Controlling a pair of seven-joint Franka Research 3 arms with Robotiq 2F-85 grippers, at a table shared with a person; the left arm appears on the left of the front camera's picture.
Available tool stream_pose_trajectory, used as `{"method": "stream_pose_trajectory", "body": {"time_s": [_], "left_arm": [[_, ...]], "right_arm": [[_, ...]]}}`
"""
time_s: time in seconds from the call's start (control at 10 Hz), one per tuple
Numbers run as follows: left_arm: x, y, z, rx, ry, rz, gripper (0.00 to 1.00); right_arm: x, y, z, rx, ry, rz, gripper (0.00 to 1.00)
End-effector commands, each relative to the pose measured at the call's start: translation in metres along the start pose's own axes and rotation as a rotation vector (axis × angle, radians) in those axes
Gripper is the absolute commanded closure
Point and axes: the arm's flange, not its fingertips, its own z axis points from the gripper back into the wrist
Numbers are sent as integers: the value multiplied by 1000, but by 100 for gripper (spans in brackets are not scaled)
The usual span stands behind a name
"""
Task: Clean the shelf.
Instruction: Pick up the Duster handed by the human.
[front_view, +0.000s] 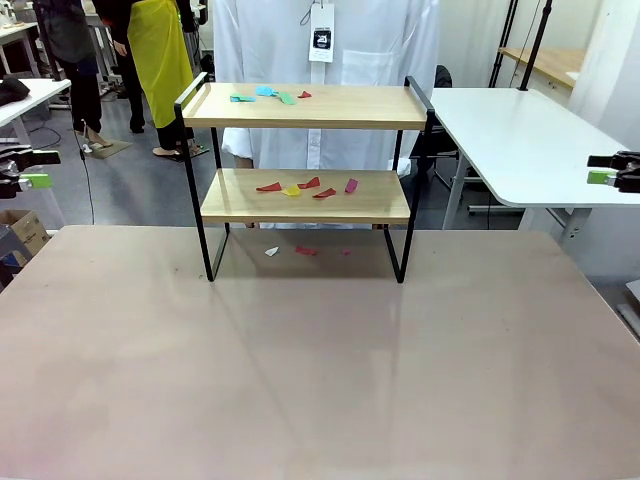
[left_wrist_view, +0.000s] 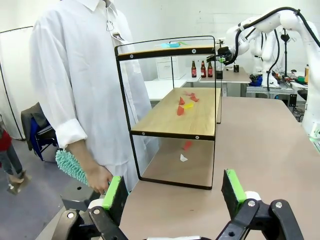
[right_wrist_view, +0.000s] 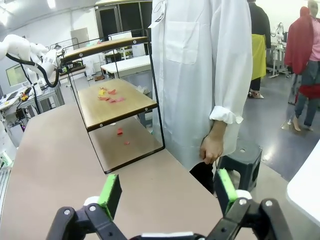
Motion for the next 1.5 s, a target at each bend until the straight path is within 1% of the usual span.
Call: {"method": "stream_pose_trajectory", "body": {"time_s": [0.0, 0.1, 1.4], "left_arm": [[-1, -4, 0, 28, -54, -23, 0], [0, 0, 0, 0, 0, 0, 0], [0, 0, 0, 0, 0, 0, 0]], "right_arm": [[5, -5, 1, 37, -25, -6, 0], [0, 0, 0, 0, 0, 0, 0], [0, 0, 0, 0, 0, 0, 0]]}}
